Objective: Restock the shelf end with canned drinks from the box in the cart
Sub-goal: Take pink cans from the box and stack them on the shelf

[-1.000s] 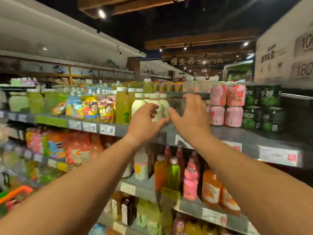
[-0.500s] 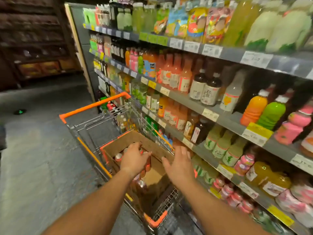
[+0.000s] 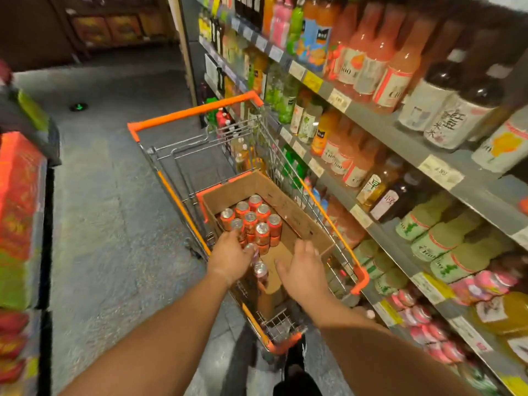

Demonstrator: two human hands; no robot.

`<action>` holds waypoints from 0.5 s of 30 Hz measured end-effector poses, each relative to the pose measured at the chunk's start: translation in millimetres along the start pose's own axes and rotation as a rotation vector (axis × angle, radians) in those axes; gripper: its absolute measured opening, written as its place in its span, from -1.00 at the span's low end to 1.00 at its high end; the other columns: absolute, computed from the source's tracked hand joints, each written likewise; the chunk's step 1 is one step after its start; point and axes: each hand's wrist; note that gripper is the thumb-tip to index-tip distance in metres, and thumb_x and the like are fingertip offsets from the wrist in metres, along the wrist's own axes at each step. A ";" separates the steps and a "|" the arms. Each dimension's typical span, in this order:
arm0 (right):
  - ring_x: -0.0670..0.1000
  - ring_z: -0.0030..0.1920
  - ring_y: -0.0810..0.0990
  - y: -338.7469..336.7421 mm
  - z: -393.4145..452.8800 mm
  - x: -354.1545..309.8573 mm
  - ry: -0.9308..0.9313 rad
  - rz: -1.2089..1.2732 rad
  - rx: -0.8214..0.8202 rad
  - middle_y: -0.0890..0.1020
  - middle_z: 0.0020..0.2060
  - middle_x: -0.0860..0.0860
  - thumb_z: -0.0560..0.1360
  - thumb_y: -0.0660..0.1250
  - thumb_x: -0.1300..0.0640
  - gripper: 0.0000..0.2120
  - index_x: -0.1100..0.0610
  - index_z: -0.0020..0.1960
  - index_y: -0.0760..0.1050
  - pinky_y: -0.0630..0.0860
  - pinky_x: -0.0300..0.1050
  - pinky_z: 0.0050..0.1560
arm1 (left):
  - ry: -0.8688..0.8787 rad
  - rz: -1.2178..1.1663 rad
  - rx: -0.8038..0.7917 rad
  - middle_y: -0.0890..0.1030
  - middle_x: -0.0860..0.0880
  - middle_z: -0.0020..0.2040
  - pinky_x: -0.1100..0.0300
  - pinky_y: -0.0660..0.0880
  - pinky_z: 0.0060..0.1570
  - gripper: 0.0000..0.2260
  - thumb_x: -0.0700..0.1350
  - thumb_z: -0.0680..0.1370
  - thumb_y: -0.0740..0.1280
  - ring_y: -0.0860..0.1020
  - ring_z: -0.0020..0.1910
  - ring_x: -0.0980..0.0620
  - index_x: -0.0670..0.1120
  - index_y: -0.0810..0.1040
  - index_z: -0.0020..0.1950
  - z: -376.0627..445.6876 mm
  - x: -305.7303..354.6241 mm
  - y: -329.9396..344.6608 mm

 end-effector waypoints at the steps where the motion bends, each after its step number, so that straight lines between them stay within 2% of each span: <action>1: 0.10 0.22 0.41 5.7 11.1 2.4 -0.010 0.005 -0.022 0.44 0.18 0.09 0.54 0.27 -0.08 -0.54 0.17 0.30 0.33 0.42 -0.01 0.24 | -0.018 0.001 -0.004 0.58 -0.13 0.19 0.08 0.47 0.19 -0.60 0.06 0.52 0.39 0.52 0.22 -0.13 -0.07 0.52 0.30 7.9 -0.9 6.3; 4: 0.10 0.20 0.42 23.9 48.4 11.7 -0.026 0.006 -0.090 0.45 0.16 0.09 0.53 0.28 -0.10 -0.53 0.18 0.30 0.34 0.42 -0.01 0.24 | -0.123 -0.027 -0.020 0.56 -0.15 0.21 0.08 0.46 0.18 -0.58 0.04 0.53 0.37 0.51 0.21 -0.16 -0.08 0.48 0.34 32.9 -2.3 28.0; 7: 0.10 -0.02 0.50 45.6 90.1 25.3 -0.102 0.063 -0.156 0.51 -0.02 0.09 0.46 0.37 -0.02 -0.63 0.20 0.13 0.45 0.50 0.04 0.05 | -0.253 -0.090 -0.042 0.57 -0.15 0.20 0.06 0.47 0.18 -0.59 -0.03 0.51 0.40 0.52 0.20 -0.17 -0.11 0.46 0.31 59.5 -2.4 52.8; 8: 0.10 -0.03 0.51 53.9 104.0 29.7 -0.097 0.090 -0.196 0.52 -0.04 0.09 0.44 0.37 0.00 -0.66 0.18 0.10 0.46 0.50 0.04 0.04 | -0.300 -0.100 -0.049 0.57 -0.16 0.21 0.05 0.47 0.19 -0.59 -0.07 0.49 0.41 0.53 0.21 -0.18 -0.11 0.45 0.31 67.9 -3.3 61.9; 11: 0.22 0.11 0.51 93.5 146.3 46.2 -0.264 -0.065 -0.318 0.55 0.07 0.20 0.46 0.36 -0.04 -0.57 0.23 0.18 0.50 0.45 0.08 0.15 | -0.480 -0.127 -0.056 0.57 -0.15 0.25 0.06 0.48 0.22 -0.53 -0.10 0.47 0.43 0.54 0.23 -0.18 -0.08 0.43 0.36 92.2 -9.8 92.8; 15: 0.26 0.16 0.51 145.5 185.7 66.9 -0.262 -0.104 -0.412 0.54 0.14 0.23 0.38 0.45 -0.07 -0.40 0.23 0.29 0.42 0.45 0.04 0.15 | -0.702 -0.145 -0.032 0.56 -0.20 0.28 0.04 0.47 0.24 -0.56 -0.07 0.51 0.38 0.52 0.26 -0.23 -0.14 0.41 0.36 128.9 -27.0 134.8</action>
Point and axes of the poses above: each hand's wrist, its own z-axis towards the middle knuckle, its own y-axis out of the palm, x = y × z
